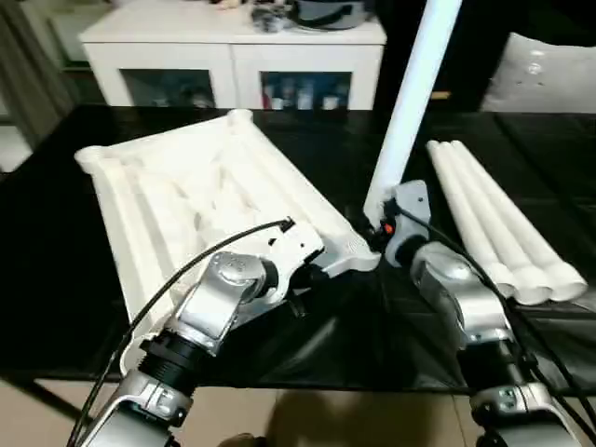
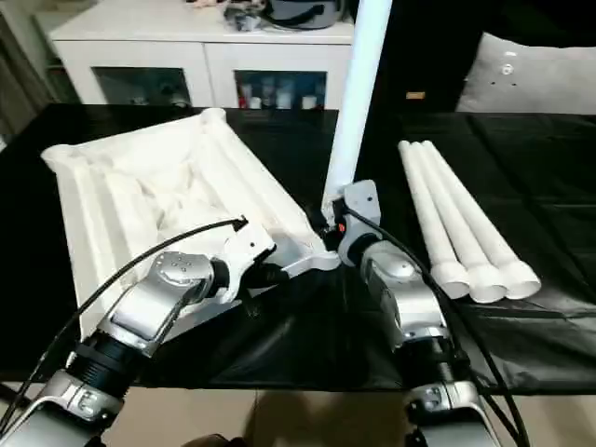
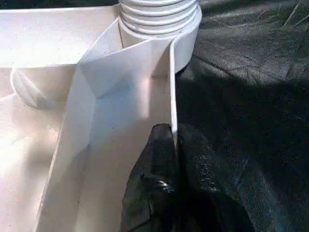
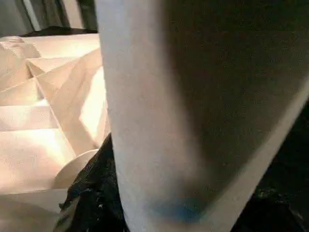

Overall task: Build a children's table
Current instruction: Rotate leg to tighten

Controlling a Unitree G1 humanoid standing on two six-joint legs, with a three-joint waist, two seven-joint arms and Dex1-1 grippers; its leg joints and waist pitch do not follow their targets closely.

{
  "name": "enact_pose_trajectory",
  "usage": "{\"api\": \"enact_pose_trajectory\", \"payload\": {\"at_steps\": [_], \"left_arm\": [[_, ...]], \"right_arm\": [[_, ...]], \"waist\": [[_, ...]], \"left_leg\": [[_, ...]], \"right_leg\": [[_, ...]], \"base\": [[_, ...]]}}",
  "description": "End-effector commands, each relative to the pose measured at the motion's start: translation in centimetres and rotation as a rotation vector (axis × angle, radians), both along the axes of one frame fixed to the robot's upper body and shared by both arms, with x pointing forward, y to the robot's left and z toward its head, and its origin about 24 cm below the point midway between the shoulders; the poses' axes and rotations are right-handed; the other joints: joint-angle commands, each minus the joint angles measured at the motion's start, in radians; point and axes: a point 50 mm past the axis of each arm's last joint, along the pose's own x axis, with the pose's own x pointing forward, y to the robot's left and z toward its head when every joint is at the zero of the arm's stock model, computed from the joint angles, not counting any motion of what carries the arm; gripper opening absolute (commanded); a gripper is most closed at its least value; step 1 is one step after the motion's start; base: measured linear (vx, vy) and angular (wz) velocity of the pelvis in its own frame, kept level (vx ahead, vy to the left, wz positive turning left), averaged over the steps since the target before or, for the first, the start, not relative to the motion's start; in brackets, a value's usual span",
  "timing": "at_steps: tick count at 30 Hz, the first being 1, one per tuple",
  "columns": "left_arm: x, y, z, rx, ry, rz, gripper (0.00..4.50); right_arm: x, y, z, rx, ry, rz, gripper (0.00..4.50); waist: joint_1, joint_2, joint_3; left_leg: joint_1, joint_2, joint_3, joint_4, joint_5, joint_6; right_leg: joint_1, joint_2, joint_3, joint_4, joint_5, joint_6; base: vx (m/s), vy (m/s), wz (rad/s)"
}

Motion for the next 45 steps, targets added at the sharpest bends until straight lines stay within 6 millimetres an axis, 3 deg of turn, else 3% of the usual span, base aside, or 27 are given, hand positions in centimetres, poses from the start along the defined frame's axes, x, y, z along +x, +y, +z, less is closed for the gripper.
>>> {"api": "enact_pose_trajectory", "payload": {"at_steps": [1, 6, 8, 10, 12, 13, 16, 21, 23, 25, 29, 33, 39, 45], "left_arm": [[-0.3, -0.7, 1.6, -0.016, -0.069, -0.061, 0.0], [0.0, -0.2, 1.7, 0.025, -0.109, -0.039, 0.0], [0.1, 0.0, 1.8, 0.033, -0.122, -0.036, 0.0], [0.3, 0.2, 1.8, 0.042, -0.135, -0.033, 0.0], [0.6, 0.6, 1.9, 0.06, -0.174, -0.039, 0.0], [0.8, 0.8, 1.8, 0.068, -0.189, -0.038, 0.0], [1.2, 1.4, 1.8, 0.075, -0.209, -0.034, 0.0], [1.4, 2.3, 1.7, 0.083, -0.243, -0.111, 0.0], [1.3, 2.6, 1.5, 0.095, -0.244, -0.146, 0.0], [1.2, 2.8, 1.3, 0.102, -0.246, -0.177, 0.0], [0.9, 3.6, 0.9, 0.131, -0.221, -0.298, 0.0], [0.6, 4.1, 0.8, 0.14, -0.201, -0.409, 0.0], [0.2, 4.5, 0.4, 0.19, -0.192, -0.528, 0.0], [-0.5, 3.9, 0.6, 0.16, -0.164, -0.636, 0.0]], "right_arm": [[-1.7, -2.6, -5.7, -0.1, 0.285, -0.143, 1.91], [-1.5, -2.3, -5.6, -0.089, 0.257, -0.141, 1.91], [-1.4, -2.0, -5.3, -0.071, 0.238, -0.133, 2.61], [-1.4, -1.8, -5.0, -0.066, 0.224, -0.123, 2.63], [-1.4, -1.5, -4.5, -0.054, 0.194, -0.099, 2.89], [-1.4, -1.5, -4.1, -0.053, 0.174, -0.087, 3.03], [-1.9, -1.5, -3.3, -0.04, 0.114, -0.014, 3.24], [-3.1, -2.3, -2.0, -0.014, 0.02, 0.125, 3.58], [-3.6, -2.9, -1.6, -0.014, 0.0, 0.16, 3.89], [-3.9, -3.3, -1.4, -0.01, -0.005, 0.177, 3.96], [-4.6, -5.1, -0.4, -0.028, -0.038, 0.257, 4.36], [-4.9, -5.9, 0.9, -0.016, -0.055, 0.371, 4.47], [-5.1, -5.8, 1.1, -0.079, 0.004, 0.55, 4.47], [-4.9, -5.2, 0.8, -0.11, 0.066, 0.702, 4.47]], "waist": [[0.004, -0.002, -0.039], [0.003, 0.002, -0.042], [0.003, -0.001, -0.041], [0.005, 0.0, -0.043], [0.011, -0.005, -0.052], [0.013, -0.002, -0.055], [0.023, -0.003, -0.059], [0.04, -0.002, -0.071], [0.038, -0.004, -0.074], [0.04, -0.008, -0.07], [0.044, -0.004, -0.065], [0.045, -0.001, -0.066], [0.063, -0.005, -0.069], [0.077, -0.006, -0.064]], "left_leg": [[0.036, 0.088, -0.062, -0.104, -0.584, -0.097], [0.037, 0.088, -0.057, -0.101, -0.557, -0.089], [0.038, 0.088, -0.056, -0.1, -0.55, -0.08], [0.039, 0.088, -0.055, -0.098, -0.542, -0.079], [0.032, 0.09, -0.052, -0.095, -0.474, -0.064], [0.024, 0.09, -0.05, -0.095, -0.409, -0.043], [0.022, 0.09, -0.042, -0.085, -0.337, -0.007], [0.02, 0.092, -0.04, -0.072, -0.22, 0.045], [0.014, 0.089, -0.039, -0.062, -0.143, 0.089], [0.015, 0.089, -0.035, -0.06, -0.159, 0.105], [0.02, 0.096, -0.036, -0.068, -0.228, 0.082], [0.024, 0.096, -0.036, -0.069, -0.254, 0.067], [0.023, 0.099, -0.031, -0.059, -0.217, 0.084], [0.026, 0.101, -0.031, -0.062, -0.291, 0.048]], "right_leg": [[-0.01, -0.081, 0.037, -0.1, -0.334, -0.139], [-0.008, -0.078, 0.037, -0.097, -0.278, -0.155], [-0.009, -0.078, 0.037, -0.099, -0.29, -0.154], [-0.01, -0.078, 0.038, -0.099, -0.292, -0.156], [-0.002, -0.076, 0.038, -0.091, -0.205, -0.157], [0.004, -0.071, 0.034, -0.083, -0.122, -0.164], [0.008, -0.073, 0.033, -0.078, -0.029, -0.183], [0.019, -0.073, 0.027, -0.062, 0.134, -0.204], [0.021, -0.07, 0.021, -0.049, 0.246, -0.213], [0.02, -0.075, 0.022, -0.056, 0.204, -0.226], [0.018, -0.075, 0.023, -0.063, 0.064, -0.233], [0.018, -0.076, 0.023, -0.061, 0.044, -0.249], [0.016, -0.078, 0.02, -0.052, 0.086, -0.265], [0.01, -0.081, 0.023, -0.056, -0.04, -0.27]], "base": [[0.0, 0.0, 0.0], [0.0, 0.0, 0.0], [0.0, 0.0, 0.0], [0.0, 0.0, 0.0], [0.0, 0.0, 0.0], [0.0, 0.0, 0.0], [0.0, 0.0, 0.0], [0.0, 0.0, 0.0], [0.0, 0.0, 0.0], [0.0, 0.0, 0.0], [0.0, 0.0, 0.0], [0.0, 0.0, 0.0], [0.0, 0.0, 0.0], [0.0, 0.0, 0.0]]}}
